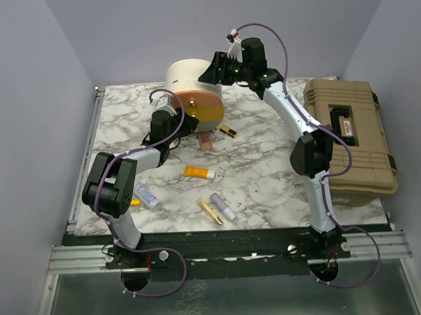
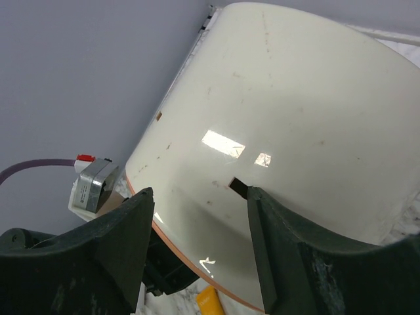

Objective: Organize the makeup
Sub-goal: Open the drawer in the storage box.

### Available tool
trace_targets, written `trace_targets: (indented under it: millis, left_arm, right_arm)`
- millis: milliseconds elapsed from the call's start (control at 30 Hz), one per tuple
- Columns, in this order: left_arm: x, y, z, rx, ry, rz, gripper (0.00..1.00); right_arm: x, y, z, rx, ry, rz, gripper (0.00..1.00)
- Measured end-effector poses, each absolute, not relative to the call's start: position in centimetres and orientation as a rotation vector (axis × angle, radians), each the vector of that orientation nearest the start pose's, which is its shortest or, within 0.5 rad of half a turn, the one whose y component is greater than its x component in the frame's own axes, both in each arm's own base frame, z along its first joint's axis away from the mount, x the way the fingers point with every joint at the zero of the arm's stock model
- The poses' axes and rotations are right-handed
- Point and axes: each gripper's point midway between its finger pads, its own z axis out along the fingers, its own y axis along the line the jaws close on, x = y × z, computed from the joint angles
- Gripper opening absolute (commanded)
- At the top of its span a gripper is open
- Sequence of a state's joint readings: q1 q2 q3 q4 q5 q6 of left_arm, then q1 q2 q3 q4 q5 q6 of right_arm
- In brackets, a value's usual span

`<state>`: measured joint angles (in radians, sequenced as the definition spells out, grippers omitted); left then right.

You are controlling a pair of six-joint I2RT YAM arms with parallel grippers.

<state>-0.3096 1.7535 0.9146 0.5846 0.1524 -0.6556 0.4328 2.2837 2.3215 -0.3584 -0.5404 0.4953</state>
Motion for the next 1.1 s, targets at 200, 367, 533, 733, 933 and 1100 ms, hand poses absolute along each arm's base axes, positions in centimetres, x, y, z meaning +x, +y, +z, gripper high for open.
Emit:
trace_targets:
  millis: [200,367,533,733,933,1100]
  left_arm:
    - [46.6,-20.5,14.5,-0.236,1.871,-0.838,0.44]
    - [46.7,-20.6,14.9,-0.243,1.861,-0.846,0.41]
    - [47.5,-20.8,16.0,-0.245,1.851,-0.846,0.35]
    - [49.1,-20.3,15.6,-0.265,1.881,-0.816,0.16]
    - [49.3,-19.8,15.5,-0.251,1.889,-0.779,0.06]
    - [48.9,-19.3,15.6,-0.214,1.907,-0.741,0.02]
  right_arm:
    - [52.4,36.1,28.0,-0.333,1.982,1.126,0.65]
    - [52.4,36.1,28.0,-0.334,1.982,1.128,0.63]
    - [52.6,36.1,28.0,-0.335,1.971,1.127,0.61]
    - [53.1,35.6,28.0,-0.326,1.957,1.12,0.61]
    - [53.2,35.6,28.0,-0.323,1.957,1.122,0.61]
    - [53.2,35.6,27.9,-0.309,1.962,1.12,0.61]
